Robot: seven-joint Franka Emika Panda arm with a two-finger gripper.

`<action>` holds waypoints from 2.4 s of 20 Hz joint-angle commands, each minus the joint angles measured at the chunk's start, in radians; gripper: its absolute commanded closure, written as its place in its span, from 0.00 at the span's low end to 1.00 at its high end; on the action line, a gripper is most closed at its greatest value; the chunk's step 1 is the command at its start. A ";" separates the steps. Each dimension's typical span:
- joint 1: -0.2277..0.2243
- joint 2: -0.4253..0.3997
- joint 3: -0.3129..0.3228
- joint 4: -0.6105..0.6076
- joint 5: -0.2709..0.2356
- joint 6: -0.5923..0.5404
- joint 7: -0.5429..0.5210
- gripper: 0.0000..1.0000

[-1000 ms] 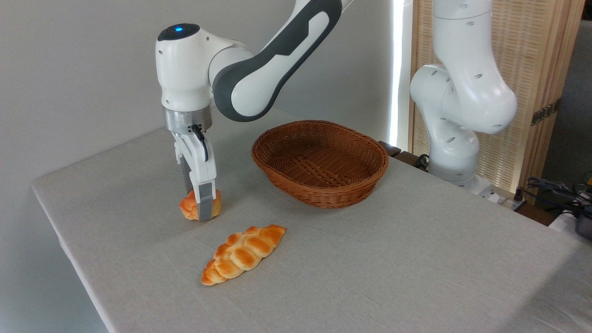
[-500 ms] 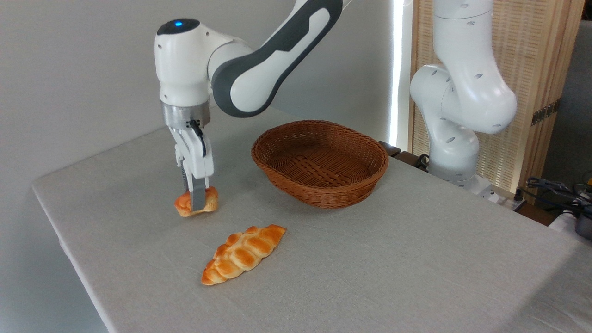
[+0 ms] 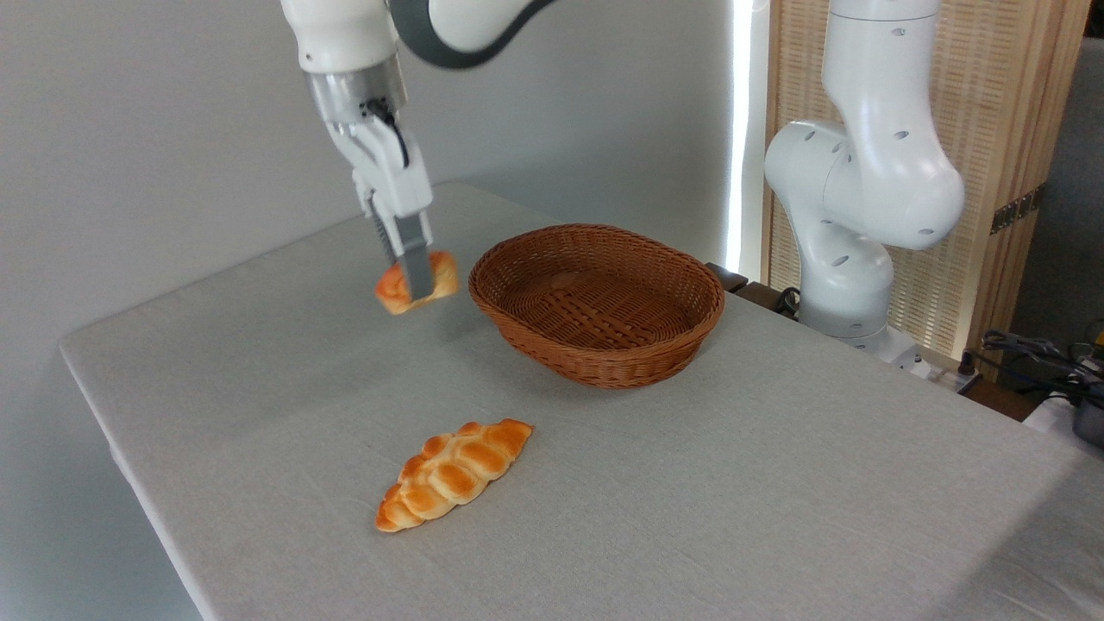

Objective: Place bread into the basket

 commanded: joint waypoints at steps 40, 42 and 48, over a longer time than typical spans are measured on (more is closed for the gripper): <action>-0.115 0.083 0.193 0.065 0.014 0.148 0.031 0.00; -0.115 0.109 0.235 0.091 0.008 0.170 0.026 0.00; -0.115 0.129 0.336 0.094 0.006 0.220 0.029 0.00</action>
